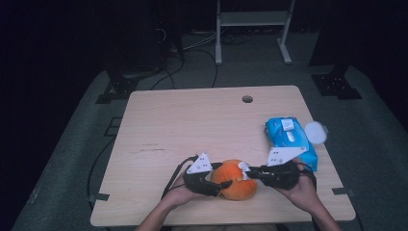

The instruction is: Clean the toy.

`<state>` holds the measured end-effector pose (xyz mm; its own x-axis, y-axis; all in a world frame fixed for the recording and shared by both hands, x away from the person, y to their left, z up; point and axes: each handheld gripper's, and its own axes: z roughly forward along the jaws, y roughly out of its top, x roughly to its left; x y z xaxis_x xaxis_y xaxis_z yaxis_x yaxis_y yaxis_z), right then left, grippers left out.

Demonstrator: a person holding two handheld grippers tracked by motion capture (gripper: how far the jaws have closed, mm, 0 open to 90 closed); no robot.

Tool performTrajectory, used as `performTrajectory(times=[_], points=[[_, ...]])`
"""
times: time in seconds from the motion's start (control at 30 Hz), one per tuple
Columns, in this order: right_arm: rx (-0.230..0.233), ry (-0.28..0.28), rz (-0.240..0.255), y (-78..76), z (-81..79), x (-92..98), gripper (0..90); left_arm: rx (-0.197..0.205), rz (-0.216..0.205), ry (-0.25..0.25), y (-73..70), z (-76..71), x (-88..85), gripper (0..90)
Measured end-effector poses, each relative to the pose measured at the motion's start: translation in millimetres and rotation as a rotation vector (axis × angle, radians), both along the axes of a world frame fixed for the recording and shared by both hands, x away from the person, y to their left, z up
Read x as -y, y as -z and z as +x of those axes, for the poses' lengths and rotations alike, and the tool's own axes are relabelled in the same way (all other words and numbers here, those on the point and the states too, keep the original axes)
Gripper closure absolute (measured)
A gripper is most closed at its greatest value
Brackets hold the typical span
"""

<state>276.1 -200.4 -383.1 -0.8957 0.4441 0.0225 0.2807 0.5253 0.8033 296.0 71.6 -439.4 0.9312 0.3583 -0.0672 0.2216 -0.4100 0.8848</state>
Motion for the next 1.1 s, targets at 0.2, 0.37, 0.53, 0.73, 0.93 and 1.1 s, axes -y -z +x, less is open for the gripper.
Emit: performTrajectory(times=[0.2, 0.37, 0.53, 0.73, 0.93, 1.1], points=[[-0.063, -0.027, 0.004, 5.2, 6.5, 10.0, 82.2, -0.149, -0.040, 0.120, -9.0, 7.9, -13.2, 19.3], [-0.086, -0.062, -0.004, 8.0, 6.2, 6.9, 81.9, -0.241, -0.015, 0.066, 1.9, 17.0, -6.7, 9.5], [-0.091, -0.049, 0.004, 9.7, 7.1, 5.8, 81.8, -0.171, -0.018, 0.064, 2.6, 12.9, -1.5, 28.9], [0.015, 0.041, 0.042, -6.4, 6.8, 11.3, 82.2, 0.132, -0.100, -0.018, -22.1, 6.2, -1.2, 40.0], [0.021, 0.089, 0.005, 5.0, 19.4, 2.9, 82.6, 0.084, -0.021, -0.011, -1.2, 17.4, 0.2, 21.8], [-0.027, 0.067, 0.010, 16.7, 19.6, -1.0, 82.6, -0.098, -0.079, -0.062, 5.1, 27.2, -14.2, 10.3]])
